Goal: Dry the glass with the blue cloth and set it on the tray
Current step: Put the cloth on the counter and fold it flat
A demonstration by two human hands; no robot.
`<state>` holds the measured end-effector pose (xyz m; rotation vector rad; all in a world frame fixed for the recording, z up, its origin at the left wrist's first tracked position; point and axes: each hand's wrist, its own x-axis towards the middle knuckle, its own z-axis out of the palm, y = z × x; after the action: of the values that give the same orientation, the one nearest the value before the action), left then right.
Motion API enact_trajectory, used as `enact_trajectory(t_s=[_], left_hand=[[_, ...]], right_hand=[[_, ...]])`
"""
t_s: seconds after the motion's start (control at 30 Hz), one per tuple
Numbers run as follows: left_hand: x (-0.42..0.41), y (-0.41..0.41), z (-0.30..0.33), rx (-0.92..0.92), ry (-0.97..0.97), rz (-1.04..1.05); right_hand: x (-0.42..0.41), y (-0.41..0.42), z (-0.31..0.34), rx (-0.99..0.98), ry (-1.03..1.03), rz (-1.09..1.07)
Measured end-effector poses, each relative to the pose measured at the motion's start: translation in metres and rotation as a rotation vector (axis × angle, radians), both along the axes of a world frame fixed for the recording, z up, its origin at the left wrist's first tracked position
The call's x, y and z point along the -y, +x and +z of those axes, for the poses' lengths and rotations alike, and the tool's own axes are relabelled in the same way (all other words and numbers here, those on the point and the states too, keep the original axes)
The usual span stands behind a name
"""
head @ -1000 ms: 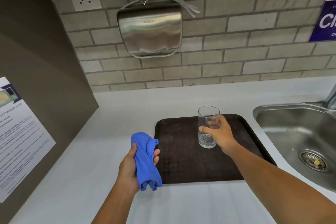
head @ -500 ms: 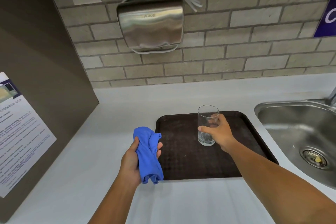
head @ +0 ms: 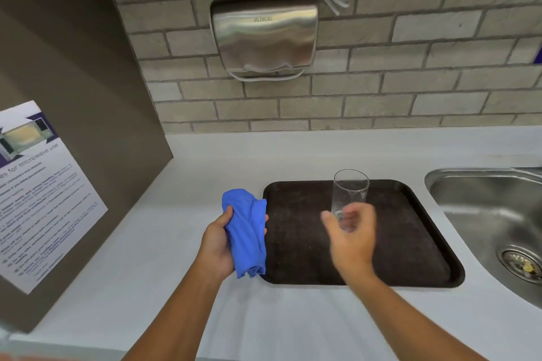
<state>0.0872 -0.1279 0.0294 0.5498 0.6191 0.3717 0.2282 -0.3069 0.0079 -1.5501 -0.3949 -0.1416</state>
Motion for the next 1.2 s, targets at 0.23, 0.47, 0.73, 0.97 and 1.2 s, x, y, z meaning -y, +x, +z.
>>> enact_trajectory(t_s=[0.23, 0.47, 0.73, 0.97, 1.2], left_hand=[[-0.026, -0.017, 0.001, -0.050, 0.131, 0.002], [-0.062, -0.043, 0.003, -0.167, 0.328, 0.025], [-0.078, -0.069, 0.000, -0.302, 0.484, 0.054], [-0.093, -0.076, -0.018, -0.551, 0.948, 0.096], [-0.111, -0.070, -0.064, -0.740, 1.159, 0.181]], right_hand=[[-0.105, -0.050, 0.026, -0.838, -0.245, 0.907], [-0.151, -0.076, 0.000, -0.806, -0.204, 0.782], [-0.167, -0.094, -0.002, -0.625, -0.157, 0.664], [-0.168, -0.090, -0.011, -0.368, -0.350, 0.519], [-0.181, -0.068, -0.037, -0.424, -0.658, 0.560]])
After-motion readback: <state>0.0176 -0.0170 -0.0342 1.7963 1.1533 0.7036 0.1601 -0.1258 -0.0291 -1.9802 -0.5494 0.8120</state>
